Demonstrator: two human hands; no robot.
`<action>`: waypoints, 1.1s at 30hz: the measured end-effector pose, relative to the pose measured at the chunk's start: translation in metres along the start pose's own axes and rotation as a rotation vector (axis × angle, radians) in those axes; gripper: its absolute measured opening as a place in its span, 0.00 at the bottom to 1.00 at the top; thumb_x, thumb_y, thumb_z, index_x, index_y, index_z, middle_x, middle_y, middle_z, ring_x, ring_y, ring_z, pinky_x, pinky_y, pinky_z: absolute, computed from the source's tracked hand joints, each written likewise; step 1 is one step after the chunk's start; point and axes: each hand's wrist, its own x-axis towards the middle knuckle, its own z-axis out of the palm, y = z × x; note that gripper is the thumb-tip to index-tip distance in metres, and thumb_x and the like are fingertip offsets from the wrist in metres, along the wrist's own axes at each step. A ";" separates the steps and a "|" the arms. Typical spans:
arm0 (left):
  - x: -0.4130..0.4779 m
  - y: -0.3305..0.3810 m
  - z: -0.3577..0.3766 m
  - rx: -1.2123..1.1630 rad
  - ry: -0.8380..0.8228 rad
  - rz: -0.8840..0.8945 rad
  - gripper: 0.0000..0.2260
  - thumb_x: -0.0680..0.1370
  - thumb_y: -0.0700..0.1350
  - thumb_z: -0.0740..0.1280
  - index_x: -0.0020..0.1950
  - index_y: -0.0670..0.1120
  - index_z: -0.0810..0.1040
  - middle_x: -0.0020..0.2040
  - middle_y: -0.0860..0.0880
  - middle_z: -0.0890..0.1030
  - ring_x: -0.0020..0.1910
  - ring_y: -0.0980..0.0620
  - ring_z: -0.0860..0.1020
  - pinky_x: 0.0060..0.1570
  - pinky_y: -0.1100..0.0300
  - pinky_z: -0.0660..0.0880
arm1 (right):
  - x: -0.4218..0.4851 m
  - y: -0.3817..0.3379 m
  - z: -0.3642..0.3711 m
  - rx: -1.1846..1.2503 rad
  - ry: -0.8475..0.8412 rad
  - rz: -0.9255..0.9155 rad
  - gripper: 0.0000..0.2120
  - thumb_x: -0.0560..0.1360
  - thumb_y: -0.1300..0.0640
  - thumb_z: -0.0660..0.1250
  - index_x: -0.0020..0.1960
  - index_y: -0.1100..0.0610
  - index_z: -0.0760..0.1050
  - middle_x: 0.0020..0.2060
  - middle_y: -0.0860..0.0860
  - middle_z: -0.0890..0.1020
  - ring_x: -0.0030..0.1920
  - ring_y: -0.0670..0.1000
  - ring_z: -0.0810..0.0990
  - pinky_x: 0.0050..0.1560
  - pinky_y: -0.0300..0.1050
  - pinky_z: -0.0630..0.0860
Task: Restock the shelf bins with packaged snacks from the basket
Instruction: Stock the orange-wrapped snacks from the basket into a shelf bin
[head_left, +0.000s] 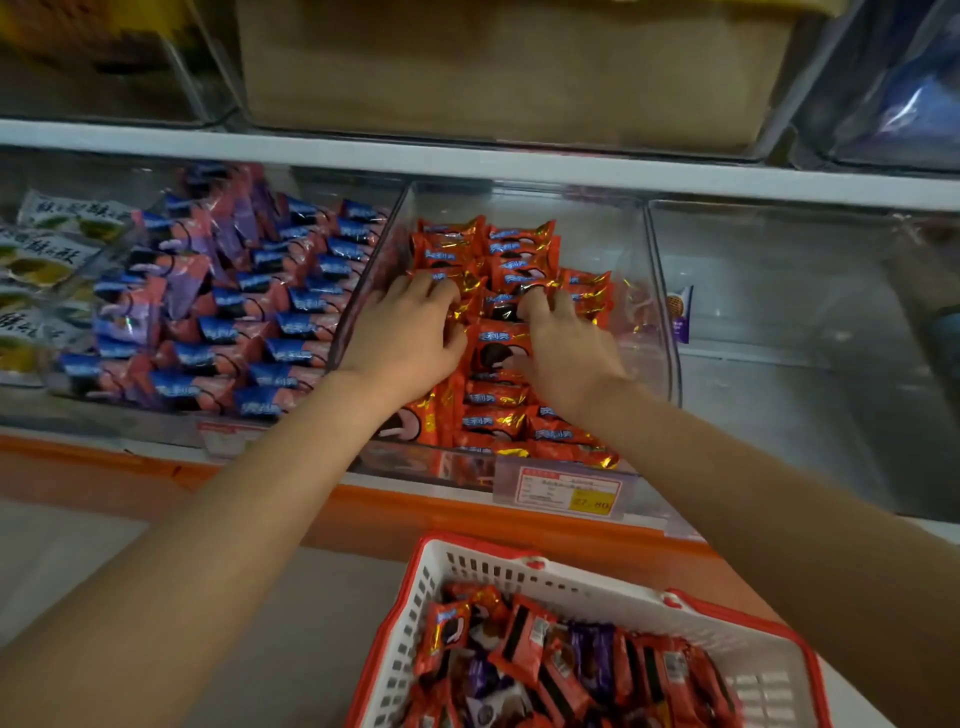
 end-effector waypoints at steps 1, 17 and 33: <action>0.002 0.001 -0.001 0.013 -0.009 0.001 0.17 0.78 0.49 0.61 0.65 0.46 0.71 0.64 0.45 0.73 0.63 0.44 0.69 0.57 0.50 0.68 | 0.000 0.002 0.000 -0.035 -0.003 -0.014 0.27 0.77 0.49 0.66 0.69 0.56 0.59 0.62 0.57 0.68 0.56 0.60 0.76 0.44 0.51 0.70; 0.015 0.013 0.012 0.090 0.012 -0.036 0.17 0.77 0.49 0.62 0.66 0.46 0.69 0.64 0.43 0.71 0.63 0.41 0.69 0.55 0.49 0.69 | 0.000 0.010 0.009 -0.313 0.162 -0.149 0.19 0.79 0.57 0.62 0.68 0.57 0.63 0.64 0.57 0.68 0.54 0.59 0.78 0.40 0.48 0.68; -0.093 0.085 -0.003 -0.043 0.641 0.364 0.08 0.73 0.41 0.64 0.50 0.42 0.77 0.44 0.45 0.77 0.45 0.44 0.72 0.44 0.52 0.64 | -0.123 0.035 0.005 0.064 0.685 -0.561 0.09 0.73 0.64 0.63 0.53 0.59 0.69 0.41 0.57 0.77 0.41 0.55 0.72 0.40 0.46 0.68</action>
